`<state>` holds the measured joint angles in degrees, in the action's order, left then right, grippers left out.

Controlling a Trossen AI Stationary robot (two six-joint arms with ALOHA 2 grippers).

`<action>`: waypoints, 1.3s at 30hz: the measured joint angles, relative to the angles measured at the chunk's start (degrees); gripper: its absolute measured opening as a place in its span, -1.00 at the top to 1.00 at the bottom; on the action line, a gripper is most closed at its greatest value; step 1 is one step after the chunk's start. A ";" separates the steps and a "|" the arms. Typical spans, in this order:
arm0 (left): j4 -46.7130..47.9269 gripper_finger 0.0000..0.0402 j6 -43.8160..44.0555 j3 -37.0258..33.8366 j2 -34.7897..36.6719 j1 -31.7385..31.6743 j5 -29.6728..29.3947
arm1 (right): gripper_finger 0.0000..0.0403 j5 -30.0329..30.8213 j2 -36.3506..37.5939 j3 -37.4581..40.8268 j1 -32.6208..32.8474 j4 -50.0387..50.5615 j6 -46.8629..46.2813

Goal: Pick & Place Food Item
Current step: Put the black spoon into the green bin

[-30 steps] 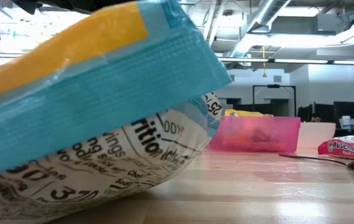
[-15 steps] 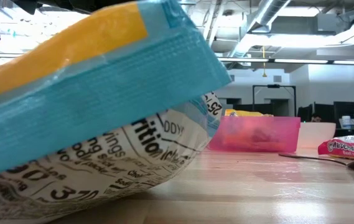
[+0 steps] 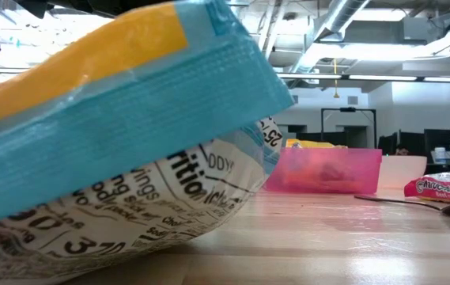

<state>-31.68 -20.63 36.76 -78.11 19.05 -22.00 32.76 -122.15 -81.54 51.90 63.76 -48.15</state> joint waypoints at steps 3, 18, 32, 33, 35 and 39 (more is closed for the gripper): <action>0.00 0.55 0.01 -0.01 0.02 0.00 0.00 | 0.61 0.10 0.00 0.00 -0.58 -0.82 0.58; 1.28 0.55 0.14 0.00 0.00 0.02 0.00 | 0.61 -0.08 0.16 3.13 -2.09 -2.46 0.59; 1.29 0.55 0.16 0.00 0.00 0.02 0.00 | 0.89 -0.86 0.04 3.17 -2.01 -1.85 0.31; 1.27 0.55 0.16 -0.01 0.00 0.00 0.00 | 0.89 -0.83 0.04 3.17 -2.01 -1.85 0.31; 1.29 0.55 0.16 0.01 0.00 0.01 0.00 | 0.89 -0.77 0.02 3.17 -2.01 -1.87 0.29; 1.28 0.55 0.16 0.01 0.00 0.01 0.00 | 0.89 -0.80 0.02 3.17 -2.03 -1.94 0.15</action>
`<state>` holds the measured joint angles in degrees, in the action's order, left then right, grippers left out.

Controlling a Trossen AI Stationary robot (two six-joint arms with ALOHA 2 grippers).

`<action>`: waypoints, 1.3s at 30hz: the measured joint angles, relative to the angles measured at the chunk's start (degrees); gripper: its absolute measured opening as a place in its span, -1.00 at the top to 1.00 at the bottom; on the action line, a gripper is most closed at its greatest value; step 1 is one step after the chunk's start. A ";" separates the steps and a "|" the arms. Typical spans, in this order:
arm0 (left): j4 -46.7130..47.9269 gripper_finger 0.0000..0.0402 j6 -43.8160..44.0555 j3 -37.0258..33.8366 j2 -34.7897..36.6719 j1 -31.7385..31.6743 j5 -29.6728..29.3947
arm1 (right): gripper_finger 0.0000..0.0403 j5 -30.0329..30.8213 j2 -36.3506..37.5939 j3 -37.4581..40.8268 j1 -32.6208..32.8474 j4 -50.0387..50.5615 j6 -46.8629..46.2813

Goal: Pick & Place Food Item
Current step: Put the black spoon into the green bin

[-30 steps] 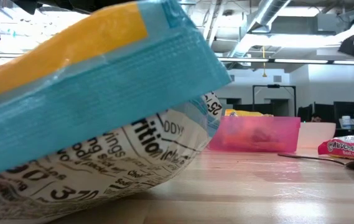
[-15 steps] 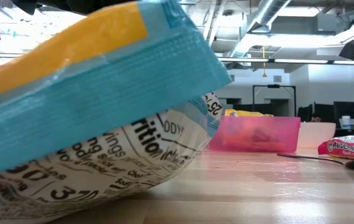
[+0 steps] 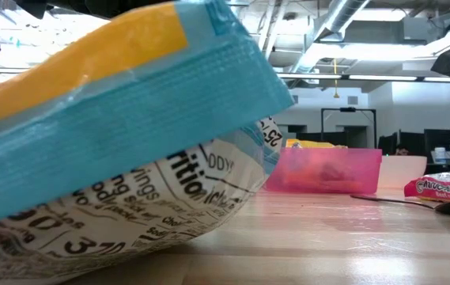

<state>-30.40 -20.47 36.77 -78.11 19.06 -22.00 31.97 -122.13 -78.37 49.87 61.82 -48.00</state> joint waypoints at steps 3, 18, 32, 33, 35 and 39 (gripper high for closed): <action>-0.01 0.55 0.00 -0.02 0.00 0.00 0.00 | 0.92 0.04 -0.07 -0.84 0.12 1.43 0.02; -0.01 0.55 0.46 0.00 0.00 0.01 0.00 | 1.00 6.86 -0.09 -11.71 1.44 17.82 -2.74; -0.01 0.55 19.50 -0.01 0.00 -1.38 0.16 | 1.00 17.71 -0.07 -15.76 2.32 28.14 -3.91; -0.01 0.55 22.07 -0.02 0.00 -1.96 0.17 | 1.00 18.16 -0.07 -15.74 2.03 28.11 -3.34; 0.54 0.55 25.51 0.00 0.00 -3.20 0.03 | 1.00 19.80 -0.07 -15.74 1.50 28.17 -2.72; 5.40 0.55 23.00 -0.02 0.00 -5.46 0.83 | 1.00 20.90 -0.06 -15.74 0.54 28.17 -1.24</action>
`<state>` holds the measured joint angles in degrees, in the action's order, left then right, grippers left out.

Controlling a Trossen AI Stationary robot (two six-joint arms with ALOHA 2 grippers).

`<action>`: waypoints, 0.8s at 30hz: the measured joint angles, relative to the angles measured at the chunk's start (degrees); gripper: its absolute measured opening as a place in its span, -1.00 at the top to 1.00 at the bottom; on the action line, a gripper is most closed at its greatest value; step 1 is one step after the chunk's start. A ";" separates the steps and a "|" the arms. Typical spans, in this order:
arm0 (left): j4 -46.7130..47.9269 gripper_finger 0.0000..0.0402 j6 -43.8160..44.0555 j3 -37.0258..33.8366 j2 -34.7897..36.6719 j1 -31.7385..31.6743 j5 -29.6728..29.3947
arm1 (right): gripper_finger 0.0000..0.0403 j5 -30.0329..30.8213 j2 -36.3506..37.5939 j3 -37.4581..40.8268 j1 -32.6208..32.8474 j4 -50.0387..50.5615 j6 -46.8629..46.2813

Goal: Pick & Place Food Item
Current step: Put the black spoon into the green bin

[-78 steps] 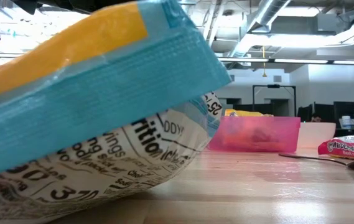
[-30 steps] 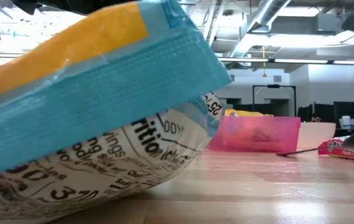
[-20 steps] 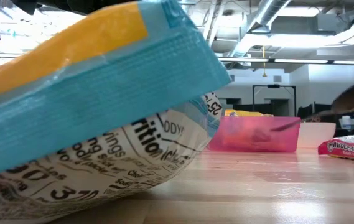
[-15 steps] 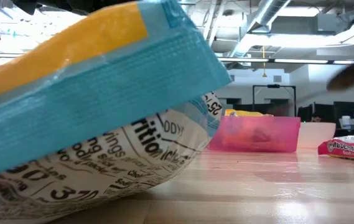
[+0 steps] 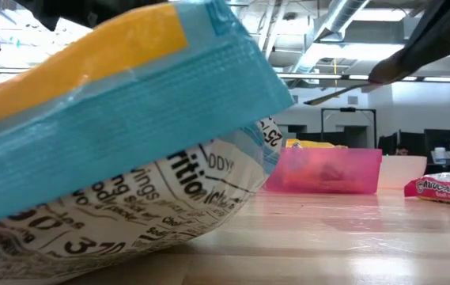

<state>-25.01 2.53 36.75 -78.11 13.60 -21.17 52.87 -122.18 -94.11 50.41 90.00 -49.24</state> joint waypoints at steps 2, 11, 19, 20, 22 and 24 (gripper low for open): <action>3.05 0.55 -3.19 0.02 0.00 -0.54 0.04 | 1.00 -0.01 0.01 0.00 -0.54 -0.01 -0.28; 6.79 0.55 -15.24 0.00 0.00 2.27 -0.04 | 1.00 1.63 3.27 0.05 -2.99 -0.66 -0.49; 6.61 0.55 -22.84 0.00 0.00 6.40 -11.16 | 1.00 4.12 11.39 0.04 -6.39 -6.51 3.88; 6.60 0.55 -23.20 0.00 0.00 6.66 -13.24 | 1.00 4.12 12.38 0.04 -7.06 -7.81 5.27; 6.61 0.55 -23.33 0.00 0.00 7.09 -16.82 | 1.00 3.91 14.34 0.04 -8.36 -9.81 7.78; 6.70 0.55 -23.34 0.00 0.00 7.11 -18.95 | 1.00 2.69 16.06 0.04 -9.95 -12.00 10.86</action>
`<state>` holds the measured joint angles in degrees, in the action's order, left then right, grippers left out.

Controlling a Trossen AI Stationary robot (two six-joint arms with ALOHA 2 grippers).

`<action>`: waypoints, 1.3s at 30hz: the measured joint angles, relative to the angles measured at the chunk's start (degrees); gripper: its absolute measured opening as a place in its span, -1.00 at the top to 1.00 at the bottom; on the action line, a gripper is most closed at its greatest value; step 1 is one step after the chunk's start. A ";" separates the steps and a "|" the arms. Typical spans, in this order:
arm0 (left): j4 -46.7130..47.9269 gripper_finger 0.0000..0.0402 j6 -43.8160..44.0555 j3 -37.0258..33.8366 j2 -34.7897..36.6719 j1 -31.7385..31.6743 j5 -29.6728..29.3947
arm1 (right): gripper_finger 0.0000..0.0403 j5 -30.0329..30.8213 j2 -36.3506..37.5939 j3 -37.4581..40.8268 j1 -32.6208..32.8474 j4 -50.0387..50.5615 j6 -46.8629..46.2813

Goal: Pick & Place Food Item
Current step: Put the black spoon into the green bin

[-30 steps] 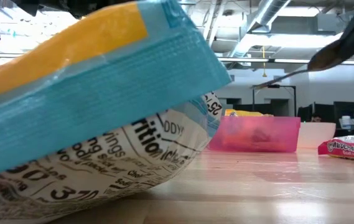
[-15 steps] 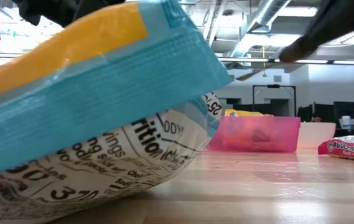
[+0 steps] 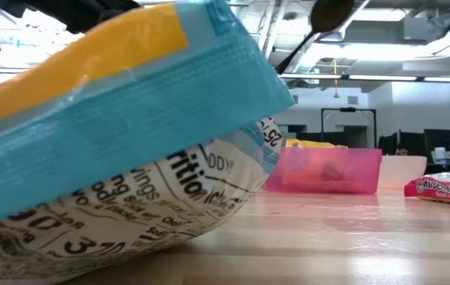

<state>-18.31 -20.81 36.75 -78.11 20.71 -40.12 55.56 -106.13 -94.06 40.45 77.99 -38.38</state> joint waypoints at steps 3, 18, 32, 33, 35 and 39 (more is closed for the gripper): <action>0.13 0.55 0.01 0.00 0.00 -0.02 -1.03 | 1.00 -3.10 2.16 0.00 -2.75 -3.12 5.15; 0.41 0.55 0.03 0.00 0.00 -0.04 -1.05 | 1.00 -24.06 8.58 0.00 -20.57 -19.89 26.79; 5.39 0.55 3.24 0.00 0.00 -0.04 -8.86 | 1.00 -30.26 8.68 0.00 -36.51 -38.52 29.82; 5.68 0.55 3.40 0.00 0.00 -0.04 -9.74 | 1.00 -30.58 8.70 0.00 -37.45 -40.55 29.82; 6.28 0.55 4.18 0.00 0.00 -0.04 -11.54 | 1.00 -31.62 8.69 -0.01 -39.32 -43.92 29.88; 7.02 0.55 5.21 0.00 0.00 -0.04 -13.39 | 1.00 -32.27 8.32 0.00 -42.80 -49.89 29.53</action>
<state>-11.29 -15.59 36.75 -78.11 20.67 -53.51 23.29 -97.80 -94.06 -2.34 28.11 -8.85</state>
